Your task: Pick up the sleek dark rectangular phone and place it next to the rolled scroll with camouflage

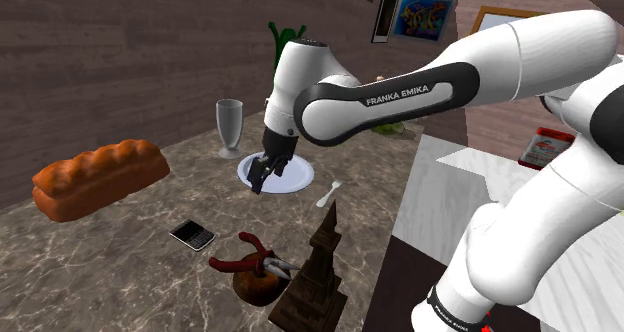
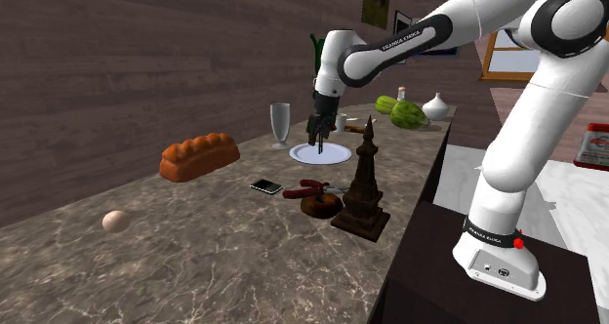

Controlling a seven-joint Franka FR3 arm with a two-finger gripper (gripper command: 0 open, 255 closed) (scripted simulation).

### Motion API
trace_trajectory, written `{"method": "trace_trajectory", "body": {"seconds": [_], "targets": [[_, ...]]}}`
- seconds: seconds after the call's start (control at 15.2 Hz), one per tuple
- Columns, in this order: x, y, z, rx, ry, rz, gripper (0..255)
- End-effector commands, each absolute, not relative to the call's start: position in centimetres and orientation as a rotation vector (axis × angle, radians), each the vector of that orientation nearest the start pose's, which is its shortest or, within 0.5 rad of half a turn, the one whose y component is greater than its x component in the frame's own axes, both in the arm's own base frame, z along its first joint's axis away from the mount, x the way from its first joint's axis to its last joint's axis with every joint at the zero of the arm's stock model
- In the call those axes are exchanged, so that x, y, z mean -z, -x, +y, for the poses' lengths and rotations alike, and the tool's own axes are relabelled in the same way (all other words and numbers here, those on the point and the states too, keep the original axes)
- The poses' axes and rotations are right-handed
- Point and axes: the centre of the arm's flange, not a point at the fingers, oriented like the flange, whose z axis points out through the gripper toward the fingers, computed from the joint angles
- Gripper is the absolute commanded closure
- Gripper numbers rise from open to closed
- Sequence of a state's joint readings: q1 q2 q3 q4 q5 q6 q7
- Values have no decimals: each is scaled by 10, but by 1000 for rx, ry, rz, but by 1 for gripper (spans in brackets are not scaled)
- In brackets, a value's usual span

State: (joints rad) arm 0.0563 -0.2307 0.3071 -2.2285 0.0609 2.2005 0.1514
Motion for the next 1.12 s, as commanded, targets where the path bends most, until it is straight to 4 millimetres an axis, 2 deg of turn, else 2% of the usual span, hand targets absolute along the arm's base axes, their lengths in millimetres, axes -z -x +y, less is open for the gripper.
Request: {"method": "trace_trajectory", "body": {"seconds": [0.0, 0.86, 0.92, 1.06], "targets": [[-464, -478, 205, 302, 3079, -304, 0], [-372, -561, 321, 328, 3060, -471, 0], [-366, -566, 328, 330, 3058, -481, 0], [-356, -568, 328, 330, 3058, -481, 0]]}}
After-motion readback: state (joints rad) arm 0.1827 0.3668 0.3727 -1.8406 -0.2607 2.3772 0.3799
